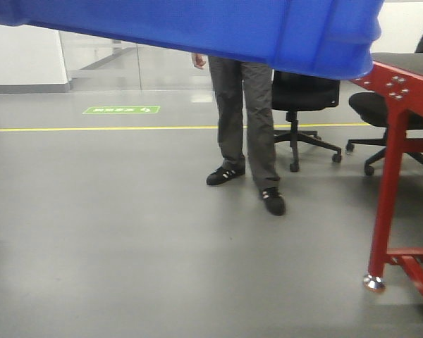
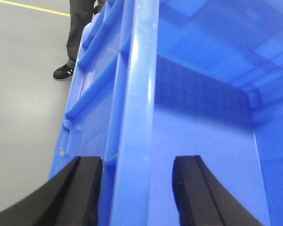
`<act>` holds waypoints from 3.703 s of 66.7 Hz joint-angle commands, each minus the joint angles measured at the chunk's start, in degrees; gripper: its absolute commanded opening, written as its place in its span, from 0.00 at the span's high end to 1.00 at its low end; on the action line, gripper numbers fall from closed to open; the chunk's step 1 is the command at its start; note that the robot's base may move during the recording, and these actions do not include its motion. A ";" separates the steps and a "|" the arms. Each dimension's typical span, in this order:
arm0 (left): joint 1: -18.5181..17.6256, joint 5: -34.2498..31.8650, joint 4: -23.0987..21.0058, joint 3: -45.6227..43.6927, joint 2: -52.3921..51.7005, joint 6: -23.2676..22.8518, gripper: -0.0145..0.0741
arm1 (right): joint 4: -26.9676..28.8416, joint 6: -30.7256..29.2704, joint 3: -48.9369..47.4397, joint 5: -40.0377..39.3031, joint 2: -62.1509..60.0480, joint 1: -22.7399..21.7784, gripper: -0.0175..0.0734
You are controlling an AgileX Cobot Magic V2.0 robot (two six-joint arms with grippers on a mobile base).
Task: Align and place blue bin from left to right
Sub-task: 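Carry the blue bin in both grippers across the floor past the person, then carry the blue bin to the shelf of blue bins and red bag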
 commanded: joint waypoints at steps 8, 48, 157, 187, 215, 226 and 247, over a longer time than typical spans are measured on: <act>-1.25 -6.17 -5.62 -1.14 -1.74 0.88 0.96 | 4.48 0.57 -1.01 -5.72 -0.42 0.58 0.88; -1.35 -6.17 -5.62 -1.14 -1.74 0.88 0.96 | 4.48 0.57 -1.01 -5.72 -0.42 0.58 0.88; -1.35 -6.17 -5.62 -1.14 -1.74 0.88 0.96 | 4.48 0.57 -1.01 -6.06 -0.42 0.58 0.88; -1.35 -6.17 -5.62 -1.14 -1.74 0.88 0.96 | 4.48 0.57 -1.01 -6.06 -0.42 0.58 0.88; -1.35 -6.17 -5.62 -1.14 -1.74 0.88 0.96 | 4.48 0.57 -1.01 -6.06 -0.42 0.58 0.88; -1.35 -6.17 -5.62 -1.14 -1.74 0.88 0.96 | 4.48 0.57 -1.01 -6.06 -0.42 0.58 0.88; -1.35 -6.17 -5.62 -1.14 -1.74 0.88 0.96 | 4.48 0.57 -1.01 -6.06 -0.42 0.58 0.88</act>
